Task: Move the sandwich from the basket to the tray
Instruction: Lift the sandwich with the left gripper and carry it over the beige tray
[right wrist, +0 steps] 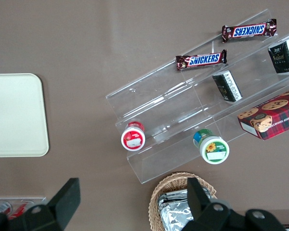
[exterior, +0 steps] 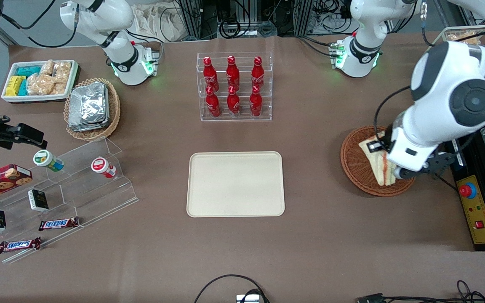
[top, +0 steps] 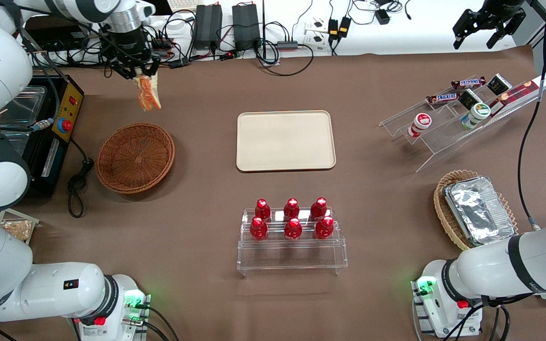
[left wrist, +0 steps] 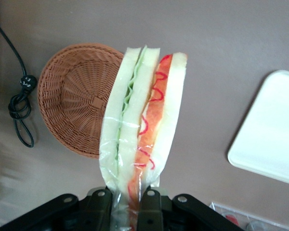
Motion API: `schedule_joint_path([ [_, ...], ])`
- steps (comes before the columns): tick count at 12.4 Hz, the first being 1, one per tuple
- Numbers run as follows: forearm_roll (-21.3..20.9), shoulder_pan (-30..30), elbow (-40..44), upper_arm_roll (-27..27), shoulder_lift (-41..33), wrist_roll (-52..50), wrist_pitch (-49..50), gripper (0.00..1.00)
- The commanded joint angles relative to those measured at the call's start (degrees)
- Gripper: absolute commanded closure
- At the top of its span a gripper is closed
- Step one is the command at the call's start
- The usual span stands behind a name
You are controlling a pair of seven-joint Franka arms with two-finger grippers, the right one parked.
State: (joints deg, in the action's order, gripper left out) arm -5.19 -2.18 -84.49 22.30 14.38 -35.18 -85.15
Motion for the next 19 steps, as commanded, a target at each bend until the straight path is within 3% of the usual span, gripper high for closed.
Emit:
schedule_joint_path([
  [1,-0.35,3.93,2.93,-0.32,2.92,0.9,2.45,1.0],
  [5,-0.7,13.33,3.2,-0.32,8.36,0.11,0.0,1.0],
  [10,-1.22,21.14,3.28,-0.76,21.28,-8.04,-15.37,1.0],
  [14,-2.46,23.35,4.51,-0.67,31.14,-17.01,-24.25,1.0],
  [18,-3.78,24.25,4.34,-0.76,32.56,-16.76,-26.82,1.0],
  [19,-3.78,24.24,4.34,-0.76,32.56,-17.02,-26.82,0.95],
])
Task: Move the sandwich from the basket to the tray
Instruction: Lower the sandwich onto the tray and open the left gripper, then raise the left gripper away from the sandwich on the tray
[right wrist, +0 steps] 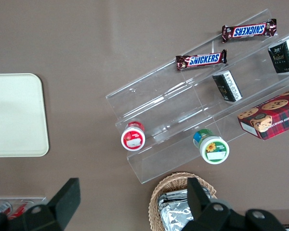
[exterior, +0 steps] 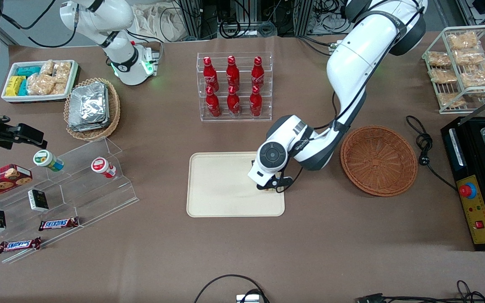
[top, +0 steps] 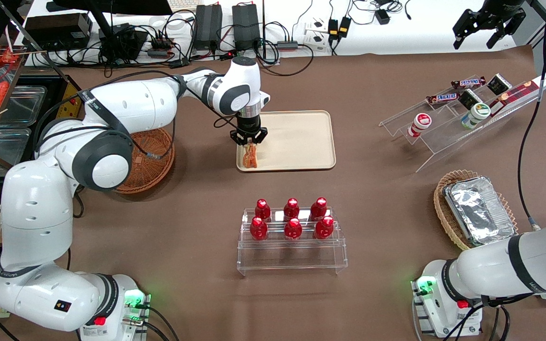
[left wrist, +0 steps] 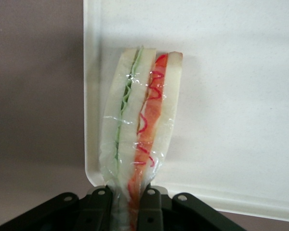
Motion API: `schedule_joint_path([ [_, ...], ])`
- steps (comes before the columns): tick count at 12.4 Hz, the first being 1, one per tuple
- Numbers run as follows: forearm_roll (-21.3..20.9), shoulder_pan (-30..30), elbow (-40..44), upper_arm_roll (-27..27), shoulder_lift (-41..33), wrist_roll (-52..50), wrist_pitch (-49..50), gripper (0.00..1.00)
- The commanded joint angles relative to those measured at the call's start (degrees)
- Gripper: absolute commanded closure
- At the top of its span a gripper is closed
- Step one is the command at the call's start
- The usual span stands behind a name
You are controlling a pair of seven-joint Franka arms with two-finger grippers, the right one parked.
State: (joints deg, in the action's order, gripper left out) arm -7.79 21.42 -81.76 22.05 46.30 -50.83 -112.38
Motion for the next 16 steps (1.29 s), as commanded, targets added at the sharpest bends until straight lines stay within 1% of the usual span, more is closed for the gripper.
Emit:
schedule_joint_path([
  [1,-1.26,0.65,1.6,-0.6,0.55,-1.29,0.5,0.51],
  [2,-1.35,0.56,1.69,-0.6,0.2,-0.68,0.58,0.01],
  [4,-1.35,0.38,1.78,-0.51,-1.29,-0.59,1.02,0.0],
  [7,-1.0,-2.86,1.25,-0.34,-5.41,0.28,4.08,0.0],
  [9,-0.12,-3.75,0.03,-0.34,-9.98,5.71,9.18,0.0],
  [10,0.15,-5.4,-3.03,-0.16,-13.31,6.43,9.55,0.0],
  [11,0.41,-6.9,-8.45,0.01,-18.39,6.61,9.03,0.0],
  [12,1.8,-7.35,-13.99,-0.07,-24.01,7.49,8.94,0.0],
  [13,3.21,-7.96,-19.7,-0.16,-29.89,9.84,9.02,0.0],
  [14,4.62,-9.88,-24.71,-0.16,-35.43,12.83,9.11,0.0],
  [16,8.04,-14.1,-31.5,-0.25,-44.76,21.86,10.25,0.0],
])
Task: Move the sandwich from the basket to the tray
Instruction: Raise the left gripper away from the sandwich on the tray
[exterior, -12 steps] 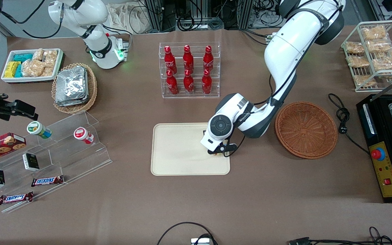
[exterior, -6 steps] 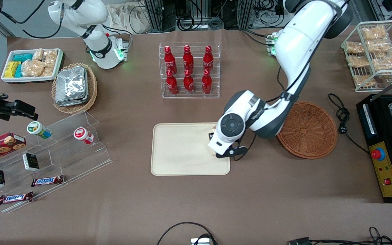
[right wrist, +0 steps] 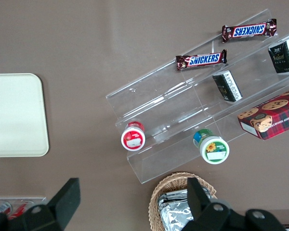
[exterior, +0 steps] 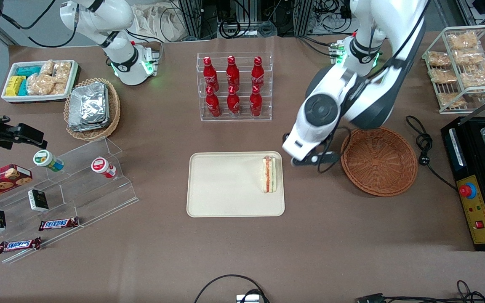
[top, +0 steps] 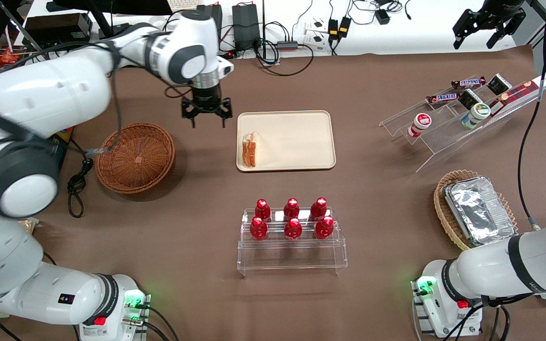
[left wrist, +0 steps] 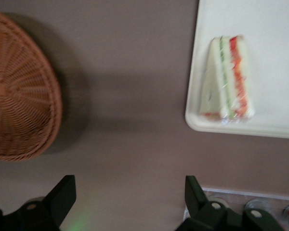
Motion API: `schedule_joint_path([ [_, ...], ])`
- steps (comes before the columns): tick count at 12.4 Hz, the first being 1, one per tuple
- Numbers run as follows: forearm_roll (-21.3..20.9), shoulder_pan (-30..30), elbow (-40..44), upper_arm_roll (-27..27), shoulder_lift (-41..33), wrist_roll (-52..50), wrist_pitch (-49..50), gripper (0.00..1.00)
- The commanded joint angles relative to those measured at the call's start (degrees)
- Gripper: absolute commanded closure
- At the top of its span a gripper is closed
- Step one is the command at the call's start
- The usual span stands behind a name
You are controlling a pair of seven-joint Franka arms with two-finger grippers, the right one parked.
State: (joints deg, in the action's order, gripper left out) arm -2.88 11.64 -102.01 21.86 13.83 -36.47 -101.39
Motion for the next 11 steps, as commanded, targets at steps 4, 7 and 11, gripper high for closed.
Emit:
schedule_joint_path([
  [4,3.4,-13.81,0.45,-0.41,-13.23,20.43,13.91,0.0],
  [7,2.0,-21.29,13.73,-0.41,-7.43,30.29,20.52,0.0],
  [11,-2.82,-23.07,18.43,-0.33,-4.25,32.25,20.8,0.0],
])
